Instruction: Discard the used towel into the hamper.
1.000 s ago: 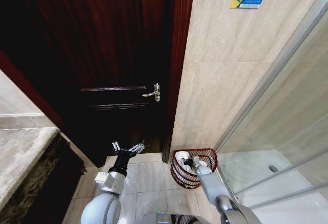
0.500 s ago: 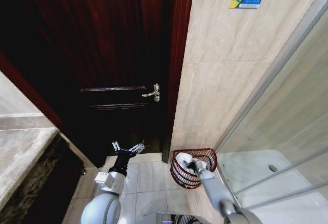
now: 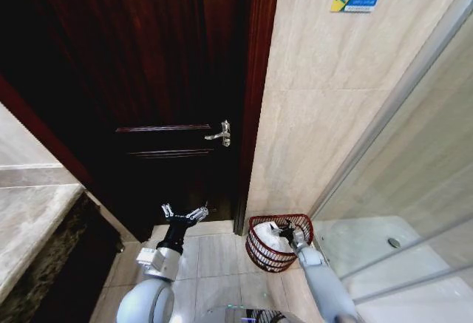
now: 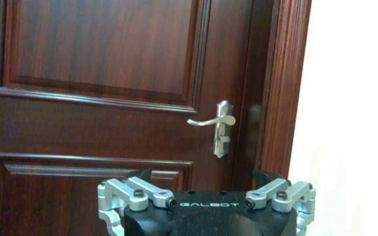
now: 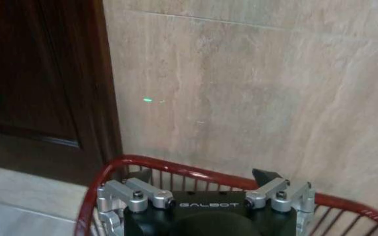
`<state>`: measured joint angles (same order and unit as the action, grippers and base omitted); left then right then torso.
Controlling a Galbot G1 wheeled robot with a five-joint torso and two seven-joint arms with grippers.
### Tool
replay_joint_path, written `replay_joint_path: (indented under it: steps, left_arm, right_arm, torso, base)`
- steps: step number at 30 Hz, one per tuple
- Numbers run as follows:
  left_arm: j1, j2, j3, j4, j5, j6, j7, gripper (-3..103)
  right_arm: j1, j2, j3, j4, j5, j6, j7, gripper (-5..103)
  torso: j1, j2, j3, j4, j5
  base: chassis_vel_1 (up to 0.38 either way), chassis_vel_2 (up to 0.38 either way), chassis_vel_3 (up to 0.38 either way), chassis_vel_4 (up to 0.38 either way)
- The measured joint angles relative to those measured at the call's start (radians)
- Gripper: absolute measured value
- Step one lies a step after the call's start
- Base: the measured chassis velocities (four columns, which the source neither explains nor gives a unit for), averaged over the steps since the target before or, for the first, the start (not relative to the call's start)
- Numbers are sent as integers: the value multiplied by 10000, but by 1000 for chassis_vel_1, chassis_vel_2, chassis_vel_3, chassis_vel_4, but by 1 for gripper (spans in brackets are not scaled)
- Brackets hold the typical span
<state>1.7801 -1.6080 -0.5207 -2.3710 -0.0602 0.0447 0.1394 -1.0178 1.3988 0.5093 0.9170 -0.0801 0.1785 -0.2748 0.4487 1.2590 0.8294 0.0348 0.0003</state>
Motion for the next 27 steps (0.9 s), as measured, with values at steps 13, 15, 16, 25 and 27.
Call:
replay_joint_path:
  steps: [13, 15, 16, 25, 27]
  left_arm:
    - [0, 1, 0, -1, 0, 0, 0, 100]
    - [0, 0, 0, 0, 0, 0, 0, 100]
    - [0, 0, 0, 0, 0, 0, 0, 100]
    - [0, 0, -1, -1, 0, 0, 0, 100]
    - [0, 0, 0, 0, 0, 0, 0, 100]
  right_arm:
    - [-2734, 91, 782, 4396, 2369, -169, 626, 100]
    - [-3419, 322, 1040, 5688, 2584, -237, 520, 100]
    - [-3728, 443, 1127, 6359, 2608, -252, 535, 100]
    - [-5178, 840, 1219, 10025, 2823, -669, 875, 100]
    - [-5571, 1011, 1188, 11193, 2817, -850, 981, 100]
  torso:
    - [0, 0, 0, -4, -3]
    - [0, 0, 0, -3, -4]
    - [0, 0, 0, -2, -2]
    - [0, 0, 0, 0, -5]
    - [0, 0, 0, -1, -6]
  base:
    - [0, 0, 0, 0]
    - [0, 0, 0, 0]
    - [0, 0, 0, 0]
    - [0, 0, 0, 0]
    - [0, 0, 0, 0]
